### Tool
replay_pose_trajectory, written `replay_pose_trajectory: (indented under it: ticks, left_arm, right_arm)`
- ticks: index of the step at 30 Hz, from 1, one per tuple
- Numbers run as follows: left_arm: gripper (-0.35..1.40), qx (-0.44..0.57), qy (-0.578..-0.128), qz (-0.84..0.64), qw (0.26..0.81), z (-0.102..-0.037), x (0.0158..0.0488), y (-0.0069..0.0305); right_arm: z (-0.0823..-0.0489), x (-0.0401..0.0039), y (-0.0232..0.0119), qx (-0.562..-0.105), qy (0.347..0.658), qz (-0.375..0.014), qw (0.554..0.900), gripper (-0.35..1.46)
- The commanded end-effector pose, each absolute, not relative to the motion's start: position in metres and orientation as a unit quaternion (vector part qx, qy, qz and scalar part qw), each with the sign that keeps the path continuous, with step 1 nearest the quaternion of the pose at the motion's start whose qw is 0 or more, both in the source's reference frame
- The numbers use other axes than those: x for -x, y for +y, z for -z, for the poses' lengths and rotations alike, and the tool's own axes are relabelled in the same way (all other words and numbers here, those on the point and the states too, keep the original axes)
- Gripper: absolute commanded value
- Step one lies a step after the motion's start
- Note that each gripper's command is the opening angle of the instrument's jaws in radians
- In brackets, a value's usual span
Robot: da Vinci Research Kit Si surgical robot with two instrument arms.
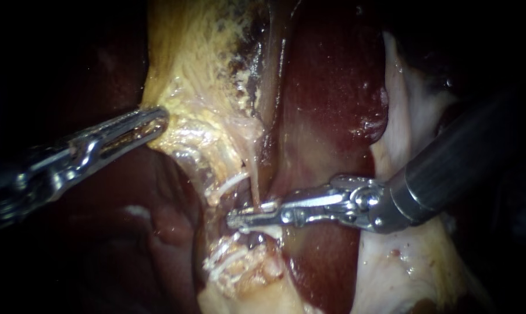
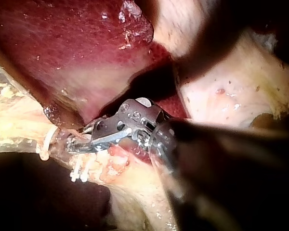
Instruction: Going back second clip right tube
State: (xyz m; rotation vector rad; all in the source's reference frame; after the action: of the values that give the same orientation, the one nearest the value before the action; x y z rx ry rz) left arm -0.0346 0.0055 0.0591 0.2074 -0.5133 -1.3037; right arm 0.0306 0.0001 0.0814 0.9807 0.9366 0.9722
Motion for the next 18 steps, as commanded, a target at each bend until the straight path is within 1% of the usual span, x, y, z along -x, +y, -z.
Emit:
replay_pose_trajectory:
  ticks: [1,4,5,6,8,10,11,13,18]
  left_arm:
    - [-0.35,-0.094,-0.235,0.599,0.759,-0.059,0.0346,0.0055]
    - [-0.35,-0.094,-0.235,0.599,0.759,-0.0589,0.0347,0.0054]
    - [-0.35,-0.094,-0.235,0.599,0.759,-0.0589,0.0347,0.0054]
    - [-0.35,-0.094,-0.235,0.599,0.759,-0.0589,0.0347,0.0054]
    - [-0.35,-0.094,-0.235,0.599,0.759,-0.0589,0.0347,0.0054]
    - [-0.35,-0.093,-0.235,0.6,0.759,-0.0589,0.0347,0.0054]
    - [-0.35,-0.093,-0.235,0.6,0.759,-0.0589,0.0347,0.0054]
    - [-0.35,-0.092,-0.235,0.6,0.759,-0.0589,0.0347,0.0053]
    - [-0.35,-0.093,-0.235,0.6,0.759,-0.0589,0.0347,0.0053]
  right_arm:
    - [-0.0814,-0.0306,0.0,-0.435,0.416,-0.432,0.672,-0.35]
    - [-0.0815,-0.0307,0.0001,-0.435,0.416,-0.433,0.671,-0.35]
    - [-0.0816,-0.0308,0.0001,-0.432,0.418,-0.429,0.674,-0.18]
    - [-0.0817,-0.0308,0.0002,-0.425,0.426,-0.417,0.681,0.03]
    - [-0.0819,-0.0309,0.0004,-0.409,0.439,-0.396,0.695,0.39]
    - [-0.0823,-0.031,0.0007,-0.386,0.46,-0.378,0.705,0.52]
    - [-0.0826,-0.031,0.0009,-0.373,0.471,-0.374,0.707,0.57]
    - [-0.083,-0.031,0.0012,-0.356,0.483,-0.373,0.708,0.6]
    - [-0.0838,-0.0301,0.0017,-0.344,0.492,-0.361,0.713,0.6]
